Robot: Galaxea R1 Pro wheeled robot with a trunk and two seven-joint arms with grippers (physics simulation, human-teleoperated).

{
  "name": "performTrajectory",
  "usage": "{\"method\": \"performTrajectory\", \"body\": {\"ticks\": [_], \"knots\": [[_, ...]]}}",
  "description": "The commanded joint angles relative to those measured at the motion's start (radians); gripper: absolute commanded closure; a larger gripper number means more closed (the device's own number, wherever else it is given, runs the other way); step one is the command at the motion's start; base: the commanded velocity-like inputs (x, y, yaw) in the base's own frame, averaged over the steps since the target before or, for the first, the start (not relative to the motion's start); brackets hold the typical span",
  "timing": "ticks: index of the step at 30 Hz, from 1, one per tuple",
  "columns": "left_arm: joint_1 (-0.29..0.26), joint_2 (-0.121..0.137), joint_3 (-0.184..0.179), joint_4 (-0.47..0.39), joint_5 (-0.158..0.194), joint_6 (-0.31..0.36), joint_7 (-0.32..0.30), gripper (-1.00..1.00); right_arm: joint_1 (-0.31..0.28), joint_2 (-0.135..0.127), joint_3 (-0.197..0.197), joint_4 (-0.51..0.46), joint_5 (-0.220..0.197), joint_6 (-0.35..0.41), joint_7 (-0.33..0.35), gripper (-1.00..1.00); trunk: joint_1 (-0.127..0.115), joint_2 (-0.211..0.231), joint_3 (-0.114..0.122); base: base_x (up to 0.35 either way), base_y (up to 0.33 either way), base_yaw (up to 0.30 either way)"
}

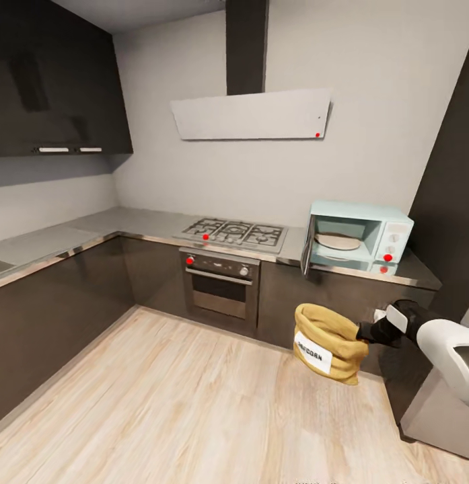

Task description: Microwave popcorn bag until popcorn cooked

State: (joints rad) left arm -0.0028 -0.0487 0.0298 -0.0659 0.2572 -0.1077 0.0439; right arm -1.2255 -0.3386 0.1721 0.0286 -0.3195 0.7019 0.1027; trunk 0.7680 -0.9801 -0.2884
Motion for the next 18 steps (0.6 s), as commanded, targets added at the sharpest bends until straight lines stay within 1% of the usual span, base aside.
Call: {"method": "performTrajectory", "body": {"ticks": [1, 18], "knots": [[0.000, 0.000, 0.002, 0.000, 0.002, -0.003, 0.002, -1.00, -0.002, -0.002, 0.007, 0.002, -0.006, 0.001, 0.007, 1.00, 0.000, -0.001, -0.001, 0.000, 0.000, -0.263], [0.000, 0.000, 0.002, 0.000, 0.002, -0.003, 0.002, -1.00, -0.002, -0.003, 0.007, 0.002, -0.009, 0.002, 0.014, 1.00, 0.000, -0.001, 0.013, 0.000, 0.000, -0.244]]}}
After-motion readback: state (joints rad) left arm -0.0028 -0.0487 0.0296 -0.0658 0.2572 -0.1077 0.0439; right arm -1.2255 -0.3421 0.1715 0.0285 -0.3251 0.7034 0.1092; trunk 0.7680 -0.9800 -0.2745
